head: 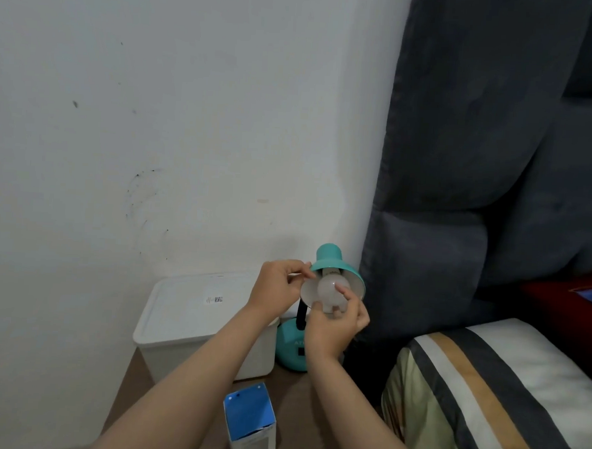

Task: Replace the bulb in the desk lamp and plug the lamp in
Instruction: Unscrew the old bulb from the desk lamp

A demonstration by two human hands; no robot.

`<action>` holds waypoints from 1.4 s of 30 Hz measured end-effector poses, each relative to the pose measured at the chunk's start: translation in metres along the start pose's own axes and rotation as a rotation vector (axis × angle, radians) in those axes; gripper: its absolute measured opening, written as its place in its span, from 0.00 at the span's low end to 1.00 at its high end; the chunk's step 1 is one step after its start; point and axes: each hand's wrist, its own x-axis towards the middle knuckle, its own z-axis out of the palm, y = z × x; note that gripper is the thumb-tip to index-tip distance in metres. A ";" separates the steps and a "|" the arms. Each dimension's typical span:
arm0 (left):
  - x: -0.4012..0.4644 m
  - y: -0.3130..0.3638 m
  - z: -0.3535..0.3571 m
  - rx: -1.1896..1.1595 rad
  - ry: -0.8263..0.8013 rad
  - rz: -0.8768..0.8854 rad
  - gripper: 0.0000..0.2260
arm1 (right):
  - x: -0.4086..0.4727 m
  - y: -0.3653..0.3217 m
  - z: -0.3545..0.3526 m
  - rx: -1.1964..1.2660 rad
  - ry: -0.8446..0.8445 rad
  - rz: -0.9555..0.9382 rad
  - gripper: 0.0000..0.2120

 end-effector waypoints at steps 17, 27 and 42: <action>-0.003 0.002 -0.001 0.013 -0.005 -0.001 0.11 | 0.001 -0.007 0.002 0.064 0.053 0.058 0.18; -0.004 0.003 0.000 0.043 0.008 -0.011 0.13 | 0.007 -0.016 0.003 0.071 0.073 0.165 0.22; -0.005 0.002 0.001 0.050 0.018 -0.003 0.16 | 0.001 -0.023 -0.001 0.243 0.091 0.327 0.29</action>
